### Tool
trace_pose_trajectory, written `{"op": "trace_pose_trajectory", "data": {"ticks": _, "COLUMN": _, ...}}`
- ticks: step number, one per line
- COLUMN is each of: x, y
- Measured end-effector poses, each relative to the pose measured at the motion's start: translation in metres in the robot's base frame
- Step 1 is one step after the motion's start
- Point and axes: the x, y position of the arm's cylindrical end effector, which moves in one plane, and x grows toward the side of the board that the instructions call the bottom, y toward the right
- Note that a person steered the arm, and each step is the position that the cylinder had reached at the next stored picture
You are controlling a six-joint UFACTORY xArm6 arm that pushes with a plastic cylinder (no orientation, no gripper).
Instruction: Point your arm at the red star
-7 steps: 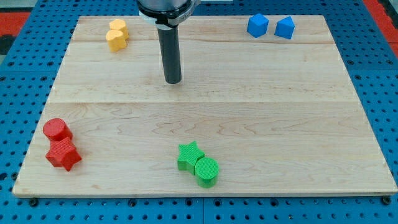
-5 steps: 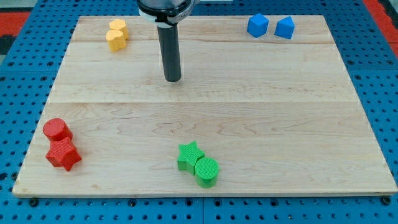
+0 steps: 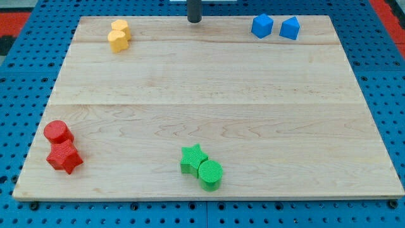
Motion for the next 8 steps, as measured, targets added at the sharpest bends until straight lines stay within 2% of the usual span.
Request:
{"op": "trace_pose_trajectory", "data": {"ticks": 5, "x": 0.001, "y": 0.017}}
{"op": "trace_pose_trajectory", "data": {"ticks": 7, "x": 0.121, "y": 0.004}}
{"op": "trace_pose_trajectory", "data": {"ticks": 8, "x": 0.199, "y": -0.017}}
